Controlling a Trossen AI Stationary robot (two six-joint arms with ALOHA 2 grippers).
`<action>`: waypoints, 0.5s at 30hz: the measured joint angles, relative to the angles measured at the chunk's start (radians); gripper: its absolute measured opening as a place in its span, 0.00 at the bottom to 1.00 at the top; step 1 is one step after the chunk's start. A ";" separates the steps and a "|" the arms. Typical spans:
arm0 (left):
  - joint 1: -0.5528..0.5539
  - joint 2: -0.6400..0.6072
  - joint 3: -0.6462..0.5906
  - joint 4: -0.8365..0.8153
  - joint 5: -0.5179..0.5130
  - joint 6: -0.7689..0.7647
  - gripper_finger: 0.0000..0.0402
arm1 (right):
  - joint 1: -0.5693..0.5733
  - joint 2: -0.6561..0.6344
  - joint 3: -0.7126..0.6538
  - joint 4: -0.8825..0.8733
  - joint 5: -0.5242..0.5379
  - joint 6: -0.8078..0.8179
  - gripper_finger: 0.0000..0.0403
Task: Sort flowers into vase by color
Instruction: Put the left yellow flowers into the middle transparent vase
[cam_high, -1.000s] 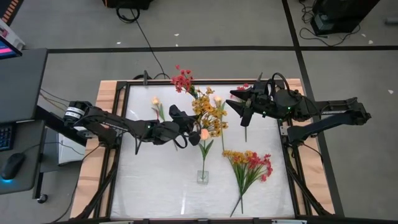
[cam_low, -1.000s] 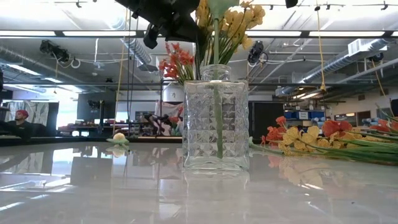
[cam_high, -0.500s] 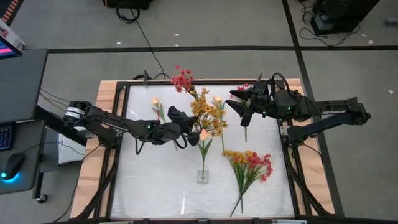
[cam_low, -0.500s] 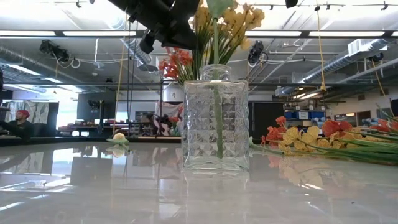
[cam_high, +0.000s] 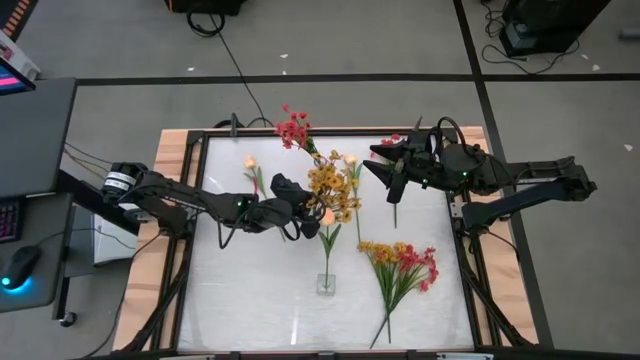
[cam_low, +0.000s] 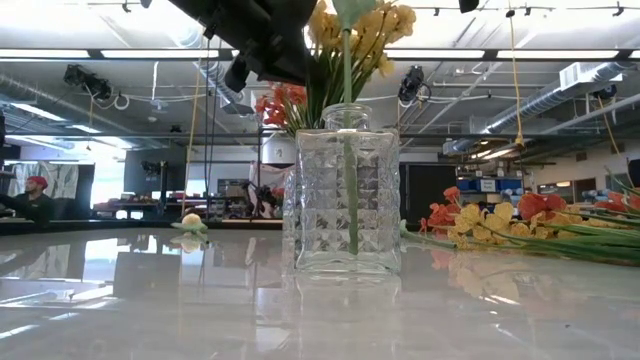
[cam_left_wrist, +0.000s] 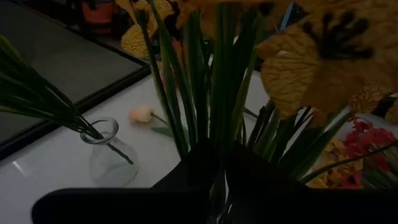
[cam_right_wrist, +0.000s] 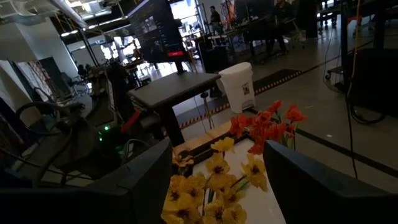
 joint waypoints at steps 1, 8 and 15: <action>0.000 0.000 0.000 -0.007 0.000 -0.004 0.14 | 0.000 0.000 0.000 0.000 0.000 0.000 0.65; 0.000 0.000 0.000 -0.058 0.001 -0.005 0.23 | 0.000 0.000 0.000 0.000 0.000 0.000 0.65; 0.000 0.000 0.000 -0.080 0.029 -0.005 0.36 | 0.000 0.000 0.000 0.000 0.000 0.000 0.65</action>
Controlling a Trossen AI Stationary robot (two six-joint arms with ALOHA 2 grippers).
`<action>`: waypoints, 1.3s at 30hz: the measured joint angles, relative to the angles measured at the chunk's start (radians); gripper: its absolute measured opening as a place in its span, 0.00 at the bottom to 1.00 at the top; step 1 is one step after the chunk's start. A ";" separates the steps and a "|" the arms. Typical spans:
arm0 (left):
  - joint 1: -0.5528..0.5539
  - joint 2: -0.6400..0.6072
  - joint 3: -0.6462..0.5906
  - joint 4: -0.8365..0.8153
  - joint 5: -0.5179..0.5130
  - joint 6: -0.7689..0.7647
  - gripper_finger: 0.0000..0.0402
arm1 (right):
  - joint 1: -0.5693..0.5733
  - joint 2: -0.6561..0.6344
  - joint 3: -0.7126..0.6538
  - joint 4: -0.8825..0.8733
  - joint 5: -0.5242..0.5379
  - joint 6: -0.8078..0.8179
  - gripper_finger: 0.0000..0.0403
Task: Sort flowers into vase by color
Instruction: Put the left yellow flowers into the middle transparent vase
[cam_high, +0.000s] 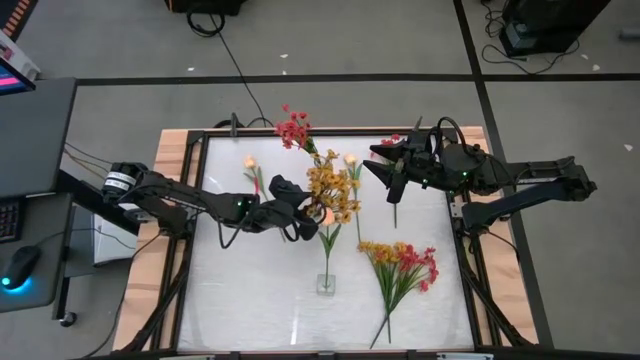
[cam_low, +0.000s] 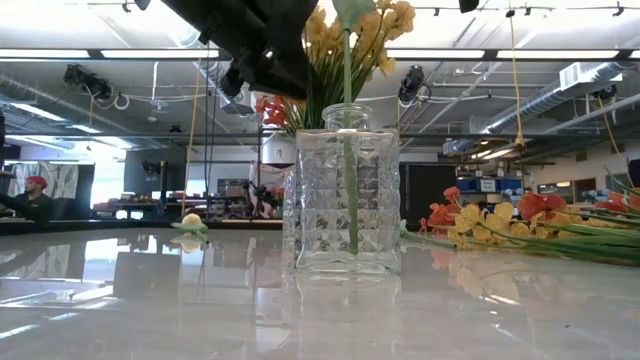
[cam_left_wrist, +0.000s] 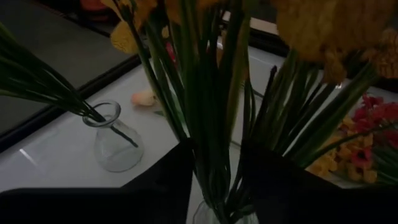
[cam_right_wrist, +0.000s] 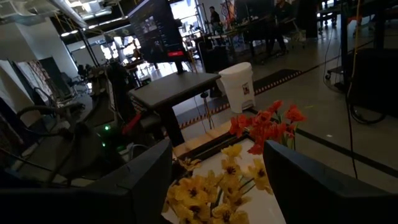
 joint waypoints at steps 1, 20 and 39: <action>0.000 0.000 0.000 -0.005 0.002 0.000 0.38 | 0.000 0.000 0.000 0.000 0.000 0.000 0.65; -0.008 0.000 0.000 -0.132 0.091 -0.050 0.80 | 0.000 0.000 0.000 0.000 0.000 0.000 0.65; -0.027 0.000 0.000 -0.303 0.135 -0.147 0.82 | 0.000 0.000 0.000 0.000 0.000 0.000 0.65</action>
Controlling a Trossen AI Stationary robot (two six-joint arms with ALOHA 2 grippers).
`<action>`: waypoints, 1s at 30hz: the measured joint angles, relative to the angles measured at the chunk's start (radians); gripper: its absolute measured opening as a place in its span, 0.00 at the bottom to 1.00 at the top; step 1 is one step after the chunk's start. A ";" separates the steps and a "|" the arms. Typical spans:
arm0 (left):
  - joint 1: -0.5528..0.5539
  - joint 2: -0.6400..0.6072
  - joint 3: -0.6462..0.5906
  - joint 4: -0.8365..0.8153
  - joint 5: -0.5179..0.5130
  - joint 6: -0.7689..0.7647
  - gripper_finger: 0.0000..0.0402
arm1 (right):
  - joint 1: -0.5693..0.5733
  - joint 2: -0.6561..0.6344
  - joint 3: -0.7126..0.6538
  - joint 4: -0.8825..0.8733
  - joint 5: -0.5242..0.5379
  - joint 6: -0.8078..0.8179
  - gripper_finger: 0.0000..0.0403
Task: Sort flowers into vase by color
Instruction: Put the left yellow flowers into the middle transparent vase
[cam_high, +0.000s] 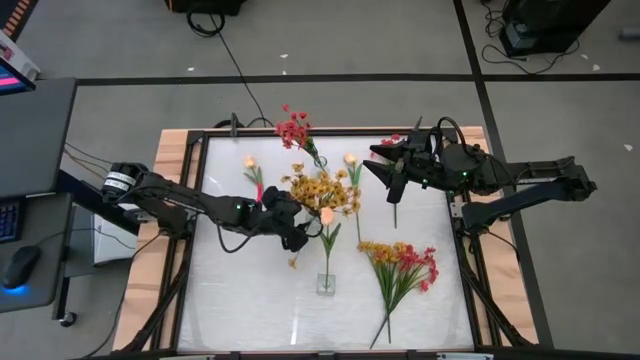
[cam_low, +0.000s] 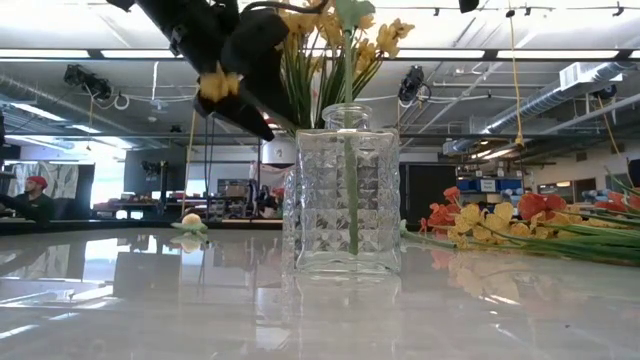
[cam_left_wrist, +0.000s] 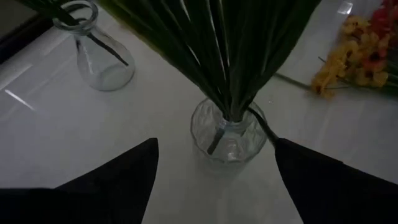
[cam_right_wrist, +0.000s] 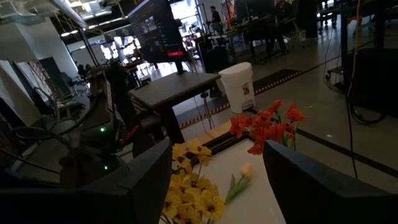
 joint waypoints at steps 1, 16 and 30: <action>0.000 0.000 0.000 0.000 0.000 0.000 0.82 | 0.000 0.000 0.000 0.000 0.000 0.000 0.65; -0.019 -0.002 0.000 -0.042 0.021 0.022 0.82 | 0.000 0.000 0.000 0.000 0.000 0.000 0.65; -0.042 0.000 0.000 0.019 -0.074 -0.054 0.82 | 0.000 0.000 0.000 0.000 0.000 0.000 0.65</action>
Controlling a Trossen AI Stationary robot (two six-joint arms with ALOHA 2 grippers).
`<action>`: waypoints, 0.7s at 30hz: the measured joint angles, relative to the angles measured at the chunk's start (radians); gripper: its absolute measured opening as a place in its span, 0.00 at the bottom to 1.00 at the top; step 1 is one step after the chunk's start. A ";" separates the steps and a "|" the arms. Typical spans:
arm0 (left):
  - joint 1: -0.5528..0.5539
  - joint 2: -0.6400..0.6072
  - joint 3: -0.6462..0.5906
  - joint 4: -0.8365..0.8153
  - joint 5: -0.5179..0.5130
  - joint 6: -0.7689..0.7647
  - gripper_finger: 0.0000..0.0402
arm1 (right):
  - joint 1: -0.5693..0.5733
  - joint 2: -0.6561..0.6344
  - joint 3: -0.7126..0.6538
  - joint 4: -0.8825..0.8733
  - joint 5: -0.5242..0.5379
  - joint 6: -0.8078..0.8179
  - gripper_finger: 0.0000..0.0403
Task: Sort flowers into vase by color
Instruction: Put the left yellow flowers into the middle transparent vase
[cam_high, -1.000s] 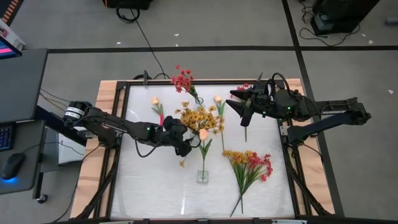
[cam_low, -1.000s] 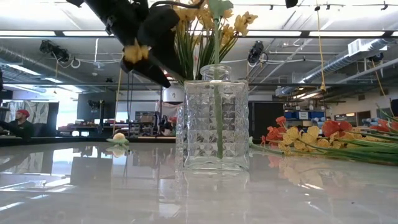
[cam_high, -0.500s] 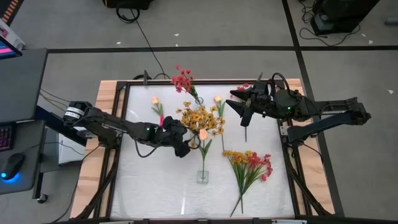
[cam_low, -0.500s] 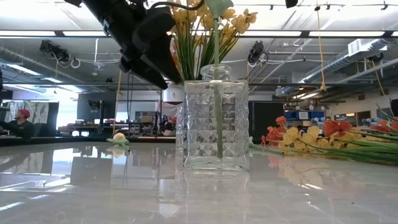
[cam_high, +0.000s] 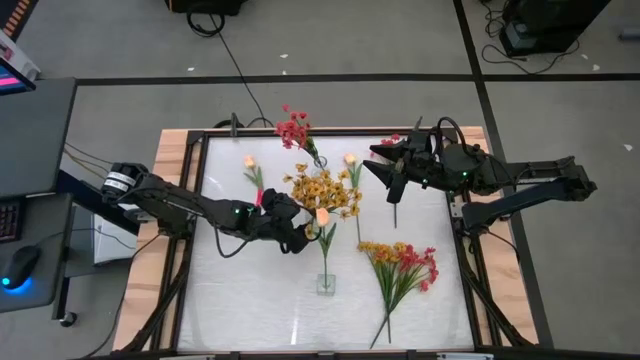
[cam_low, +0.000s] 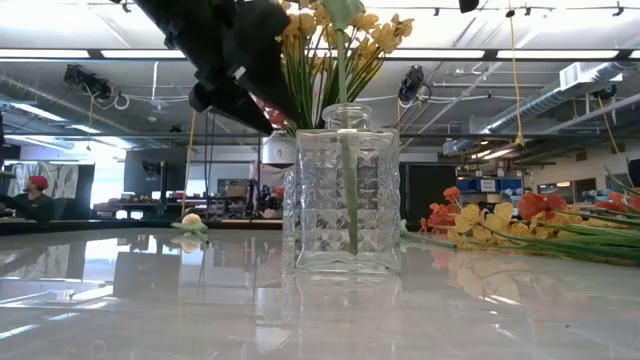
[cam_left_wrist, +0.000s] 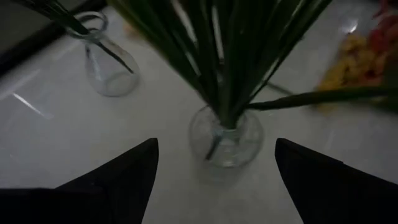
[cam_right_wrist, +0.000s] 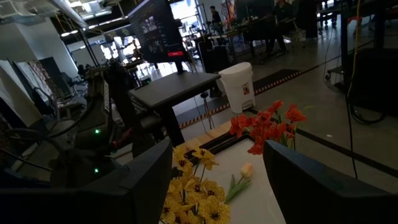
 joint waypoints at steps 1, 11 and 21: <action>0.000 0.000 0.000 0.008 0.002 -0.027 0.82 | 0.000 0.000 0.000 0.000 0.000 0.000 0.65; -0.018 0.086 0.000 0.154 0.074 -0.095 0.82 | 0.000 0.000 0.000 0.000 0.000 0.000 0.65; -0.021 0.105 0.000 0.189 -0.134 -0.104 0.82 | 0.000 0.000 0.000 0.000 0.000 0.000 0.65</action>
